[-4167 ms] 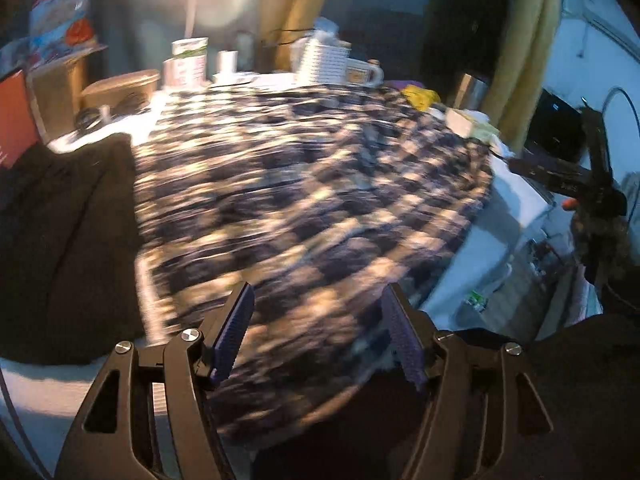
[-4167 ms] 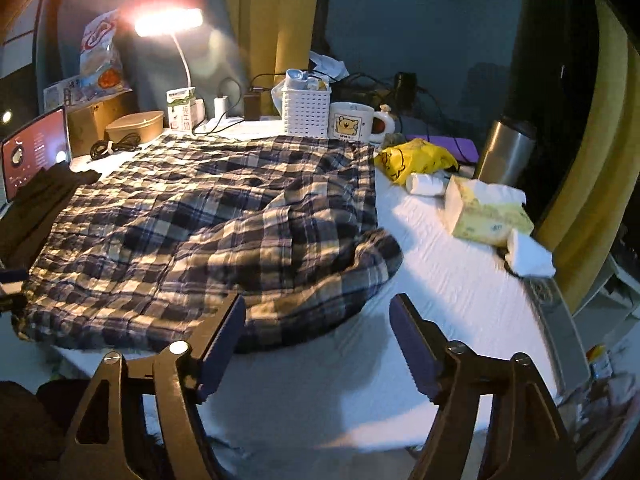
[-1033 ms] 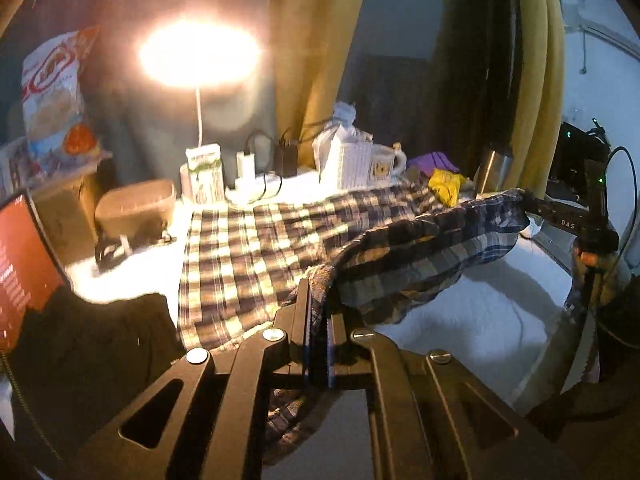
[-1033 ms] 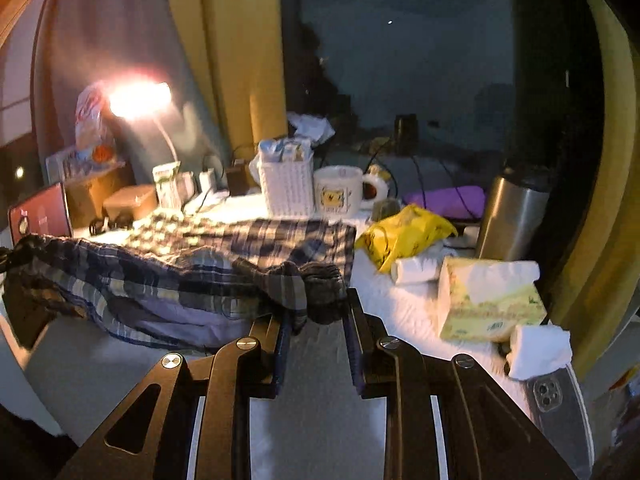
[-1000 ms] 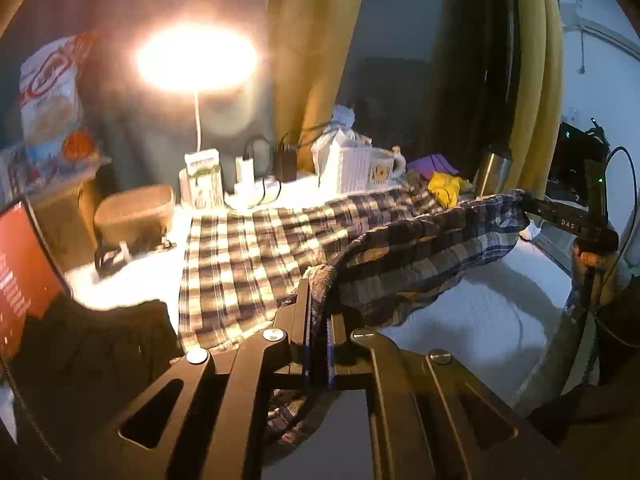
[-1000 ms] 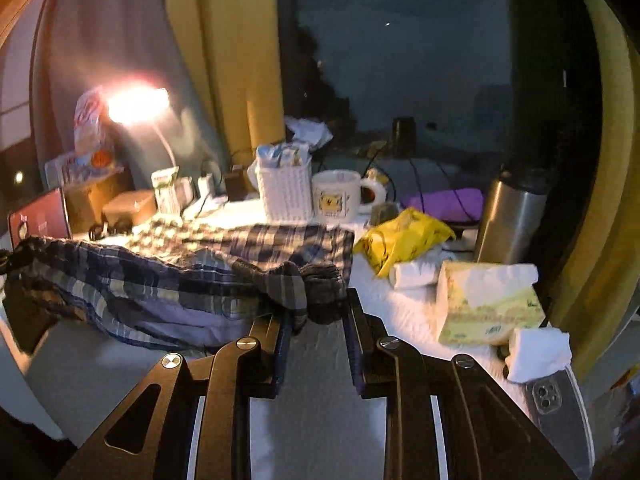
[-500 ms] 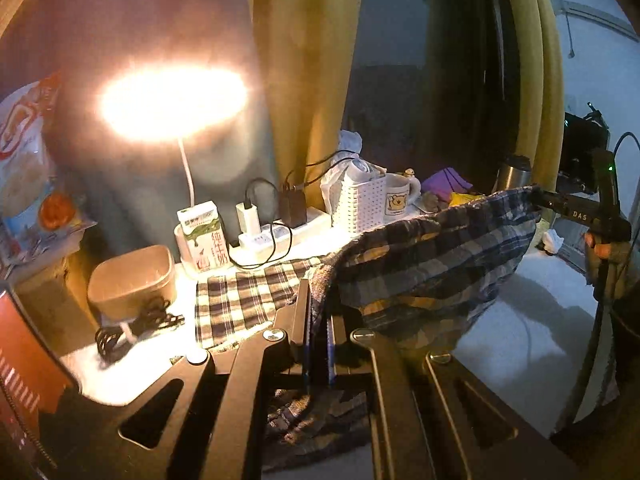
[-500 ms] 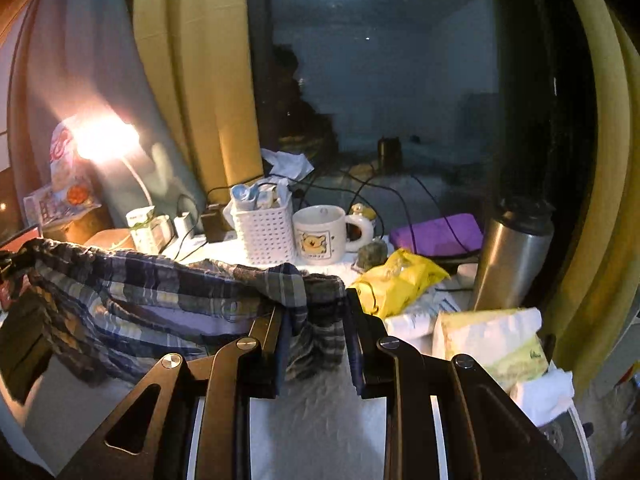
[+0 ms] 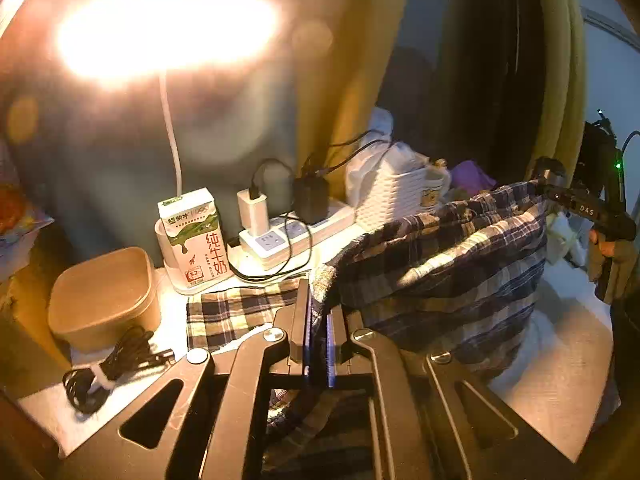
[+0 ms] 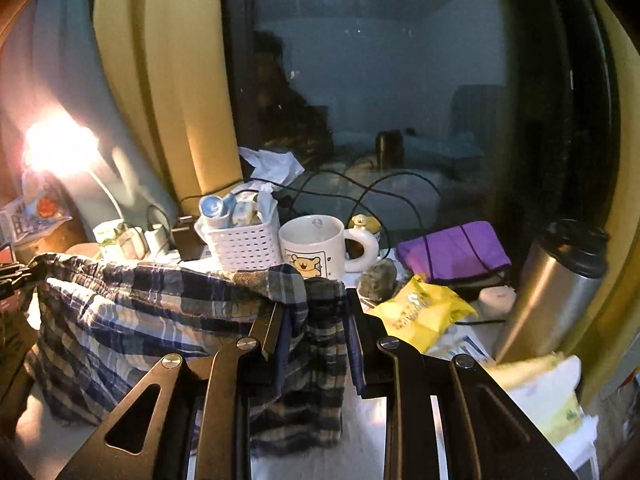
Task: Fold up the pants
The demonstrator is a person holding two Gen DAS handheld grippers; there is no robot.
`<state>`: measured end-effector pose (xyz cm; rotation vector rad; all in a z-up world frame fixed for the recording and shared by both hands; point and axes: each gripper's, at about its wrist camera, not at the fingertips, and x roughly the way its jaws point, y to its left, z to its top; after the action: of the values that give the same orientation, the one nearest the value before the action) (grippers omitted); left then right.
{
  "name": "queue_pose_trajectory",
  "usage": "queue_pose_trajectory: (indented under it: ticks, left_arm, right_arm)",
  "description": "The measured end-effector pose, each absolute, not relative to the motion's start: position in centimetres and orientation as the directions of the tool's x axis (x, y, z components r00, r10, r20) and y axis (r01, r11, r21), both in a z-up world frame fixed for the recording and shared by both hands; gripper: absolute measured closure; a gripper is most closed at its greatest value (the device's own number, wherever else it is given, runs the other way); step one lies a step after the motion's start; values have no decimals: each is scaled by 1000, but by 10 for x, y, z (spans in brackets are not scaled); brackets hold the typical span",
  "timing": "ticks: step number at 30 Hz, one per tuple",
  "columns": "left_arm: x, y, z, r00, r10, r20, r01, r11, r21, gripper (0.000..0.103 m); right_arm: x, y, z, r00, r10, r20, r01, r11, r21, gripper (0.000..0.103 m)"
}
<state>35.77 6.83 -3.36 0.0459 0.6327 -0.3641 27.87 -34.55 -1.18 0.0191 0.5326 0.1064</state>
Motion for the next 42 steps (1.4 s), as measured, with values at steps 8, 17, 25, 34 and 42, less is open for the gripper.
queue_pose_trajectory:
  ticks: [8, 17, 25, 34, 42]
  left_arm:
    - [414, 83, -69, 721, -275, -636, 288, 954, -87, 94]
    - [445, 116, -104, 736, -84, -672, 92, 995, -24, 42]
    - [424, 142, -103, 697, -69, -714, 56, 998, -41, 30]
    - [375, 130, -122, 585, -163, -795, 99, 987, -130, 28]
    - [342, 123, -144, 515, -145, -845, 64, 989, -131, 29]
  right_arm:
    - [335, -332, -38, 819, 83, -568, -88, 996, 19, 78]
    - [374, -317, -70, 776, 56, -628, -81, 997, -10, 78]
    - [383, -308, -83, 756, 3, -655, -66, 995, -71, 73]
    - [356, -308, -65, 790, -23, -612, -31, 997, -78, 31]
    - [318, -304, -60, 784, 16, -620, -48, 998, -35, 31]
